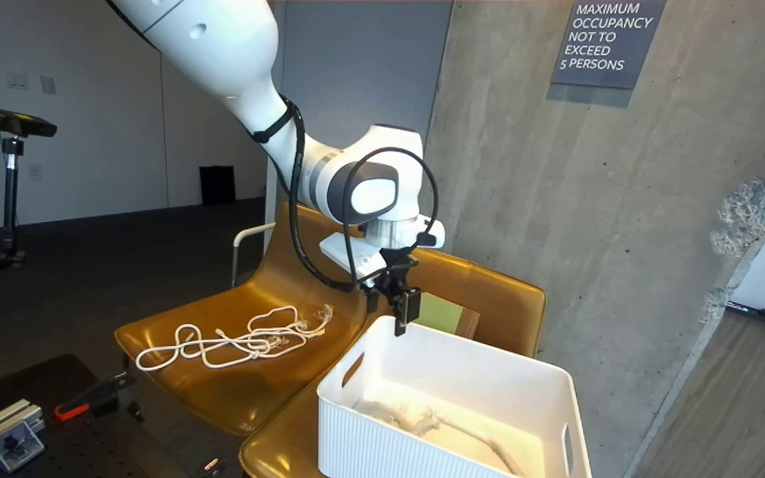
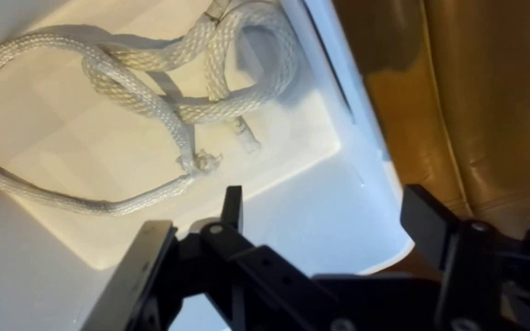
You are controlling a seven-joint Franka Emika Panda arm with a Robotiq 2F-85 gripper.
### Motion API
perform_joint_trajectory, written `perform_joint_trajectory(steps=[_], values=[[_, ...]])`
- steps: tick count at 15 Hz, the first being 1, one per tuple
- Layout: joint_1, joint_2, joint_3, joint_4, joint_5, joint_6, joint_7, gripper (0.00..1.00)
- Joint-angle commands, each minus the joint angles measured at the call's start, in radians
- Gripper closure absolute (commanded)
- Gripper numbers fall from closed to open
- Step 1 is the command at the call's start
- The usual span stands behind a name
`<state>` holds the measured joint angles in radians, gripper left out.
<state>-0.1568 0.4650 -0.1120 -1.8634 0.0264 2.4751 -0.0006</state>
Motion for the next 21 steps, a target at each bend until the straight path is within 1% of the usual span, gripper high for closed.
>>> perform_joint_trajectory(steps=[1,4,7,10,13,21], values=[[0.071,-0.052,0.063,-0.175,-0.015,0.116,-0.030,0.00],[0.134,-0.036,0.099,-0.231,-0.025,0.177,-0.023,0.00],[0.193,0.004,0.108,-0.255,-0.049,0.194,-0.001,0.00],[0.236,0.062,0.110,-0.251,-0.076,0.198,0.009,0.00],[0.269,0.118,0.111,-0.229,-0.096,0.195,0.016,0.00],[0.321,0.272,0.117,-0.126,-0.112,0.184,0.020,0.00]])
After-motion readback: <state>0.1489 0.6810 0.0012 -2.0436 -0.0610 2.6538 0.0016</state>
